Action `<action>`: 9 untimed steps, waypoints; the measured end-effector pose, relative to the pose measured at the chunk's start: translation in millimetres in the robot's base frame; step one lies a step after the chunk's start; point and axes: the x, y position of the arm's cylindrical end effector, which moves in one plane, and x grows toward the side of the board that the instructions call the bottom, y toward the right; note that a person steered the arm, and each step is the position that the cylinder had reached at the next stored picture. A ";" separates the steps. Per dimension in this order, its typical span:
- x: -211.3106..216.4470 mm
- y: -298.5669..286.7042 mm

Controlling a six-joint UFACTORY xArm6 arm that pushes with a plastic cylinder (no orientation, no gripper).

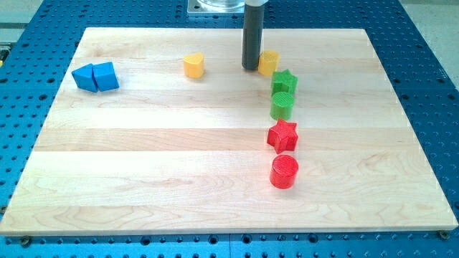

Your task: Push the yellow heart towards the top center

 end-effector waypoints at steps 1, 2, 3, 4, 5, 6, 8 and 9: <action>-5.2 17.8; -5.2 25.0; -11.4 14.4; -44.4 -69.6; -50.2 -184.1; -7.3 -221.3; 28.9 -87.7; -11.6 -36.9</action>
